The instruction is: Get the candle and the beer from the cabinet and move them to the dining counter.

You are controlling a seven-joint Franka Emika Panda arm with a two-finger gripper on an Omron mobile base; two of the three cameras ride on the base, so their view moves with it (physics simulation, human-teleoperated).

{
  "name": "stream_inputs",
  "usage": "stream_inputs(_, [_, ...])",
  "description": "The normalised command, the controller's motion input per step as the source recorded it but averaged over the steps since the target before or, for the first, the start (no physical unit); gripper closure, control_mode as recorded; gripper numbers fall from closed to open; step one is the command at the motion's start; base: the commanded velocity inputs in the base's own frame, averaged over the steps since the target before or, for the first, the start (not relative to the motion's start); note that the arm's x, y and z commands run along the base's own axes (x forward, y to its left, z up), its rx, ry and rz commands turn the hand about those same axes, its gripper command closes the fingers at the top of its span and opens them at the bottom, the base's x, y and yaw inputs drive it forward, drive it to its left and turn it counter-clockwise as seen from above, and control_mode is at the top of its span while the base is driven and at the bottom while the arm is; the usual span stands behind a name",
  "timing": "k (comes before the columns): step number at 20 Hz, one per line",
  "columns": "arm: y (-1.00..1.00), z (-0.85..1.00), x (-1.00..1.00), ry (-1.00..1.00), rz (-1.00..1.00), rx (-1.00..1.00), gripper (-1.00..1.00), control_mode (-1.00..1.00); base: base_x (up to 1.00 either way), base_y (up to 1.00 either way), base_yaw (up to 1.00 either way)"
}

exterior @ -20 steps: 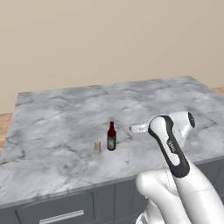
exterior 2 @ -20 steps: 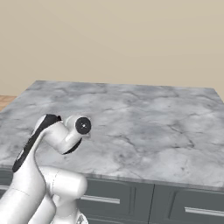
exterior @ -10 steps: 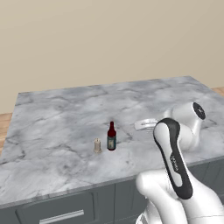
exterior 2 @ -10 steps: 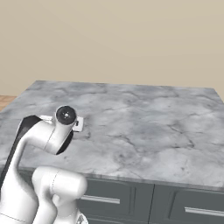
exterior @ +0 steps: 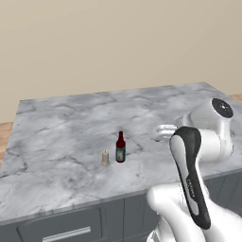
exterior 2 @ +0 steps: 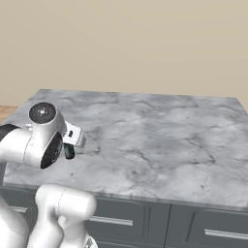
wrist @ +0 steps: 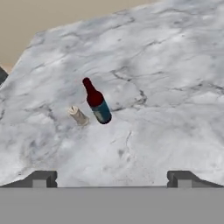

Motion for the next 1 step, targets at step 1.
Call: stream_inputs(1, [-0.04, -0.08, -0.76, -0.23, -0.14, -0.17, -1.0, -1.0, 0.0, 0.0, 0.0])
